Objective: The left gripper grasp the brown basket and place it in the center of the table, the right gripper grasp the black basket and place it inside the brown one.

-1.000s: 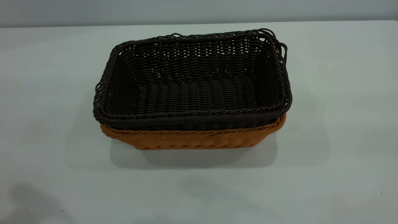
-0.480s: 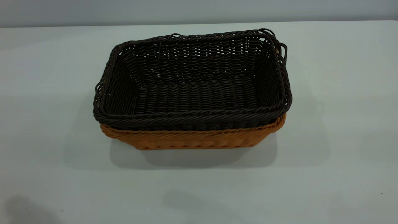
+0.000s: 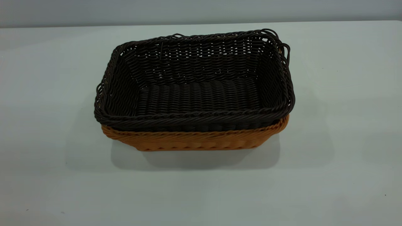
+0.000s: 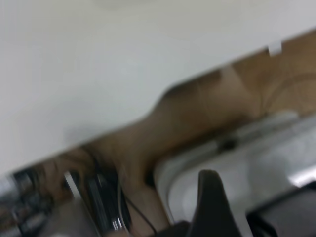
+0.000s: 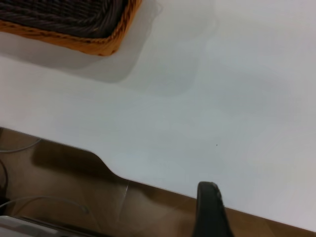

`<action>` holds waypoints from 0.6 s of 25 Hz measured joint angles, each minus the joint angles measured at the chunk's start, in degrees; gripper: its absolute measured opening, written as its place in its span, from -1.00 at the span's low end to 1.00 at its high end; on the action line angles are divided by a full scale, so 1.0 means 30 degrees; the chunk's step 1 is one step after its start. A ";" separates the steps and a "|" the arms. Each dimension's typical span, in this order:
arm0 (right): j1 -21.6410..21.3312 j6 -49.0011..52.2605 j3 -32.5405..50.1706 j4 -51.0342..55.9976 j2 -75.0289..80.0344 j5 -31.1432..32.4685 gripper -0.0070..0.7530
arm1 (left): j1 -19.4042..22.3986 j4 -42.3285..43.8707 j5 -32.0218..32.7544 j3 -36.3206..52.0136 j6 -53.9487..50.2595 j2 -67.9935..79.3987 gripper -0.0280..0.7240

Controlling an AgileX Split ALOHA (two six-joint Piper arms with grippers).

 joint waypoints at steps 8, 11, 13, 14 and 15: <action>0.0000 0.0000 0.0000 -0.0097 0.0000 0.0021 0.12 | 0.0000 0.1291 0.0423 0.0029 -0.1252 -0.6298 0.13; 0.0000 0.0000 0.0000 -0.0160 0.0000 0.0021 0.12 | 0.0000 0.1753 0.0556 0.0044 -0.1668 -0.7901 0.12; 0.0000 0.0013 0.0000 -0.0159 0.0000 0.0021 0.11 | 0.0000 0.1928 0.0596 0.0051 -0.1696 -0.8581 0.12; 0.0000 0.0013 0.0000 -0.0159 0.0000 0.0021 0.12 | 0.0000 0.1948 0.0616 0.0051 -0.1711 -0.8775 0.12; 0.0000 0.0013 0.0000 -0.0159 0.0000 0.0021 0.12 | 0.0000 0.1948 0.0661 0.0051 -0.1758 -0.8969 0.12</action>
